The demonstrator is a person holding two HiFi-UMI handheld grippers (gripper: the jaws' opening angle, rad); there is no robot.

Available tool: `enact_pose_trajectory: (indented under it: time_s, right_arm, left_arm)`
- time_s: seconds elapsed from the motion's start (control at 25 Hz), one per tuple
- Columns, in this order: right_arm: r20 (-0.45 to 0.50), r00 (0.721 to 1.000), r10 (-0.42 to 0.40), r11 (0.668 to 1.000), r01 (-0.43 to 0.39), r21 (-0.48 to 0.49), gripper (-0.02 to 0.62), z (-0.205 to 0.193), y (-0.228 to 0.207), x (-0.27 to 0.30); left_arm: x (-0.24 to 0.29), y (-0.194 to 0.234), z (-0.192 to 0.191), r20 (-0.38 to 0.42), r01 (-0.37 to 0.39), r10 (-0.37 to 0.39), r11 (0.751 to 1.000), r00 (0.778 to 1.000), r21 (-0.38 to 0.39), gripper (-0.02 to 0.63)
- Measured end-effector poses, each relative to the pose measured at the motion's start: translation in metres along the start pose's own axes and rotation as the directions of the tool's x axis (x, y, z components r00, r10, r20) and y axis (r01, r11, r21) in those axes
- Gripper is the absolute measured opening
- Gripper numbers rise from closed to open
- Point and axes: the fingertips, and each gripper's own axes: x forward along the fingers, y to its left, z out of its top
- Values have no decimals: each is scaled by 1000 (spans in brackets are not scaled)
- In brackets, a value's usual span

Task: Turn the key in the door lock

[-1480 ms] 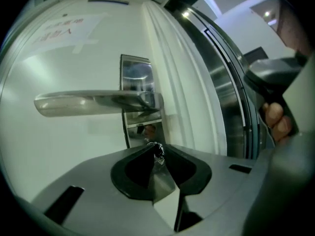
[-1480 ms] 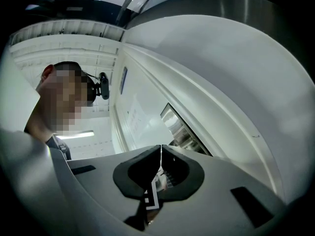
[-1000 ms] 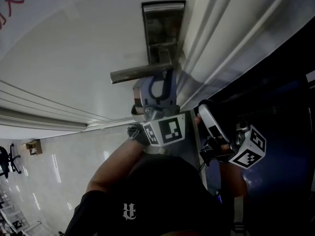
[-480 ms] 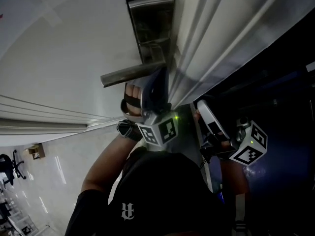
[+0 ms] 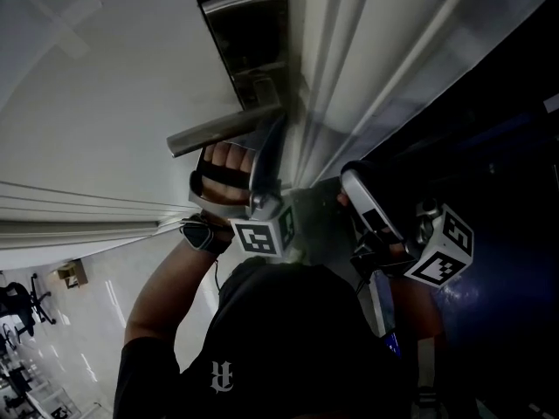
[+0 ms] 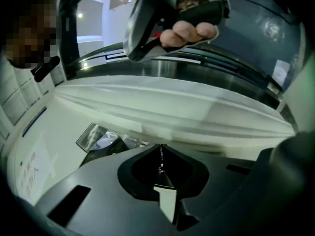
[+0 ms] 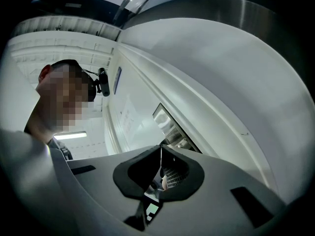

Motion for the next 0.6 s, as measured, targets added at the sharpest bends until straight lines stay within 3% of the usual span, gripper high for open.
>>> enact_pose_trajectory:
  time_s: [0.16,0.28,0.4,0.52,0.6]
  right_arm:
    - [4,1000,0,1000,0,0,17,0,0,0]
    - [3,1000,-2,1000,2,0,17,0,0,0]
    - [-3,1000,-2,1000,2,-1,17,-2,0,0]
    - [-7,1000,1,1000,-1,-5,17,-2,1,1]
    - [-11,1000,4,1000,-4,-8,17,-2,3,1]
  left_arm:
    - [0,-1,3,16,29,-31,993,999,110,11]
    - [0,-2,3,33,26,-31,988,999,151,11]
    - [-3,0,11,90,8,-20,992,996,127,13]
    - [-12,5,21,134,-18,5,995,991,99,85]
    - [-22,7,26,159,-31,22,998,987,54,94]
